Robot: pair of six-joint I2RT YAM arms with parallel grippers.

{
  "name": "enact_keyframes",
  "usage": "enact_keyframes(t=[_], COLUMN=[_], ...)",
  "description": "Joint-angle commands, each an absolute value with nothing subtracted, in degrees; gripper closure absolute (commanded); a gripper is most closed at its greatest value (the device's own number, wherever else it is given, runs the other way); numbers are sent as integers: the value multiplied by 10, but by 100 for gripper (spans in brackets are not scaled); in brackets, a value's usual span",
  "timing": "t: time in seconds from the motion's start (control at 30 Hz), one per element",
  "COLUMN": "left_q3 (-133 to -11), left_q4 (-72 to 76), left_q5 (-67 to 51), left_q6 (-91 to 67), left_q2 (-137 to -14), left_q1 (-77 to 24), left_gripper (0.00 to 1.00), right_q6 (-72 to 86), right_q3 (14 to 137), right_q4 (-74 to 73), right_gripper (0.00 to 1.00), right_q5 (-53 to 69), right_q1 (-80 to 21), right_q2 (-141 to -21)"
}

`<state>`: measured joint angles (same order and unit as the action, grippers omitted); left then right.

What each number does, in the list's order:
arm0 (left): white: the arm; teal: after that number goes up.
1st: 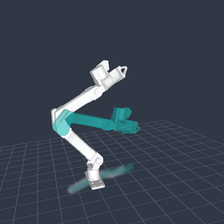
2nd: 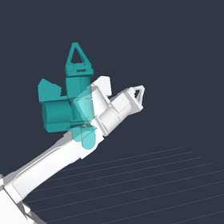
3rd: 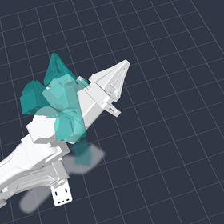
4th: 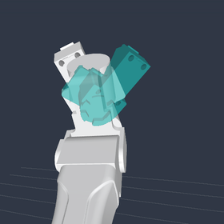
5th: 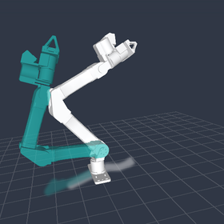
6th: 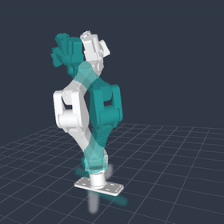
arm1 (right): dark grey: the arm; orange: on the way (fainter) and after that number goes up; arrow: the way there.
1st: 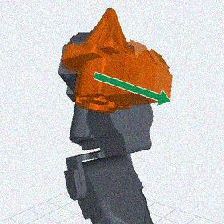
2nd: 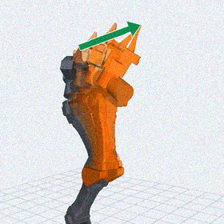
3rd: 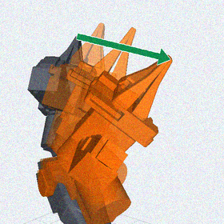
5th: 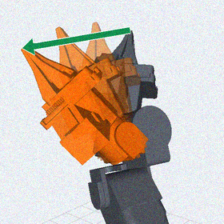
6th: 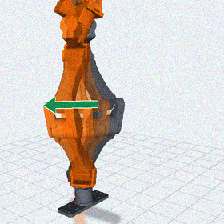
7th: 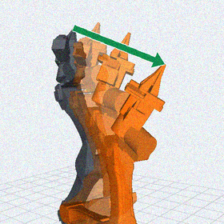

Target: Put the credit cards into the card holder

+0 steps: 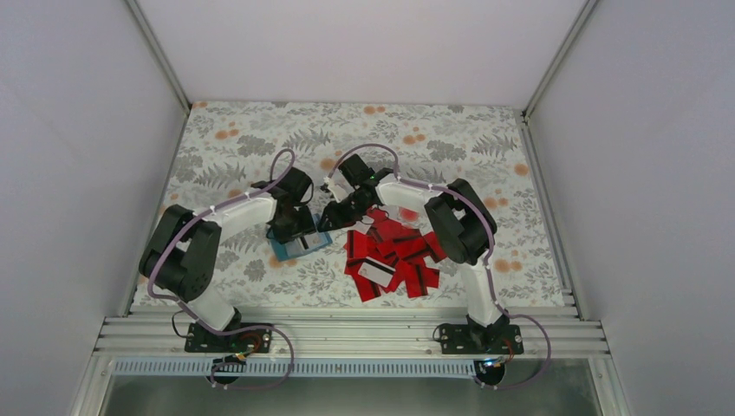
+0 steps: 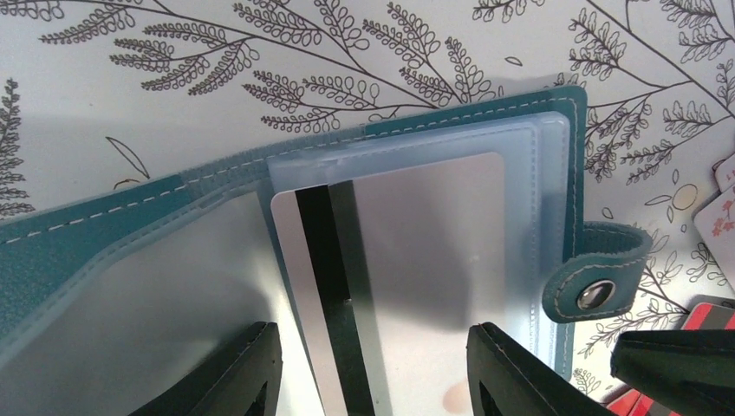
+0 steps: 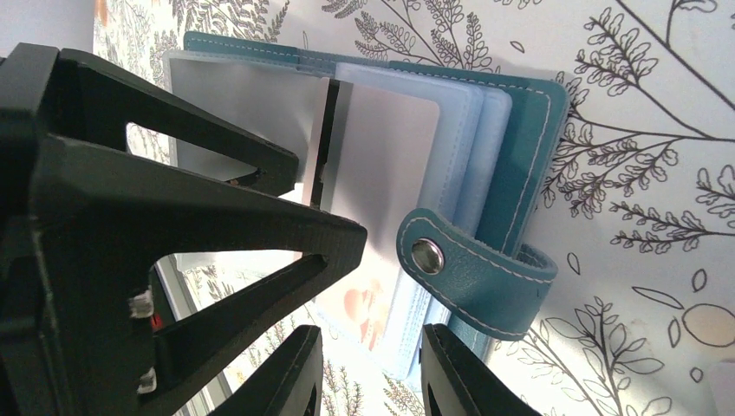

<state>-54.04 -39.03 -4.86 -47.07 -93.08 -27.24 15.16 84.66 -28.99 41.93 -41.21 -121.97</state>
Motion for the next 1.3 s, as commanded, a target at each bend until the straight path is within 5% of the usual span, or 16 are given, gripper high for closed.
enact_keyframes(t=[0.0, 0.57, 0.87, 1.27], left_q3=[-532, -537, -557, -590], left_q4=[-373, -332, -334, -339], left_q5=[-47, -79, -84, -95], left_q6=[-468, -454, -444, -430], left_q2=[-941, -958, -976, -1006], left_q1=[-275, -276, -278, -291], left_gripper=[46, 63, 65, 66], right_q6=[147, 141, 142, 145], right_q3=[846, 814, 811, 823], right_q4=[-293, -287, -277, -280], right_gripper=[70, 80, 92, 93], right_q5=[415, 379, 397, 395], right_q1=[-409, -409, -409, -409], right_q2=[-1199, -1221, -1237, -1239])
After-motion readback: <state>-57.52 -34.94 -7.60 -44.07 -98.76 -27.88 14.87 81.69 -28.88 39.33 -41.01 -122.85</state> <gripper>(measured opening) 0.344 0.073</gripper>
